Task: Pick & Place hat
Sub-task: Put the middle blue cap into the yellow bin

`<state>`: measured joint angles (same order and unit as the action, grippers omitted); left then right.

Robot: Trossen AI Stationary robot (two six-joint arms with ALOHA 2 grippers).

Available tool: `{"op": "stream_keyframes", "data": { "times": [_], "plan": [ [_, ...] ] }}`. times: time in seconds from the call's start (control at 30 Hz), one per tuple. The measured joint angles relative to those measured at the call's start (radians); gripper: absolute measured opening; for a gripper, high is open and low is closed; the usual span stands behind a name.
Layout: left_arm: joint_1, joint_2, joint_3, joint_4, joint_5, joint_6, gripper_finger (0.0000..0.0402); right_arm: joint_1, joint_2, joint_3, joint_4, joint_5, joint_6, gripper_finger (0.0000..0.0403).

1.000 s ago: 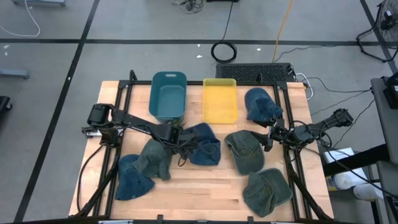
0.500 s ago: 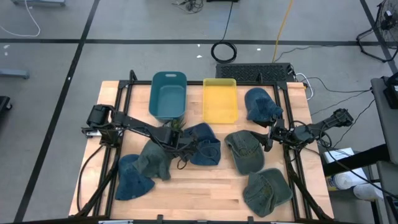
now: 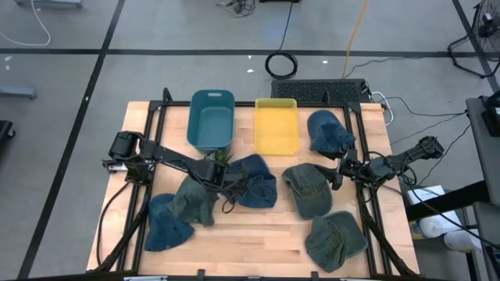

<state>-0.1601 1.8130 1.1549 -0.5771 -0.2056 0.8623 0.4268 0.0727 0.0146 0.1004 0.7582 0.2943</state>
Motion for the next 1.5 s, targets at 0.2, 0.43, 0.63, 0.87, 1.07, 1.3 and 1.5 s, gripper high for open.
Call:
{"op": "stream_keyframes", "data": {
  "times": [0.2,0.43,0.63,0.87,1.07,1.3,1.5],
  "plan": [
    [0.0,0.0,0.001,-0.004,0.027,-0.001,0.0041,0.0,0.0,0.0,0.0,0.0,0.0,0.032],
    [0.0,0.0,0.001,-0.008,0.025,0.037,0.0015,0.0,0.0,0.0,0.0,0.0,0.0,0.032],
    [0.0,0.0,0.001,-0.012,0.029,0.058,0.0012,0.0,0.0,0.0,0.0,0.0,0.0,0.032],
    [0.002,-0.009,0.001,-0.02,0.069,0.04,0.0012,0.0,0.0,0.0,0.0,0.0,0.0,0.032],
    [0.002,-0.056,0.024,-0.04,0.085,0.003,0.0012,0.0,0.0,0.0,0.0,0.0,0.0,0.032],
    [0.015,-0.121,0.065,-0.069,0.114,-0.032,0.0012,0.0,0.0,0.0,0.0,0.0,0.0,0.032],
    [0.027,-0.171,0.098,-0.097,0.148,-0.074,0.0012,0.0,0.0,0.0,0.0,0.0,0.0,0.032]
  ]
}}
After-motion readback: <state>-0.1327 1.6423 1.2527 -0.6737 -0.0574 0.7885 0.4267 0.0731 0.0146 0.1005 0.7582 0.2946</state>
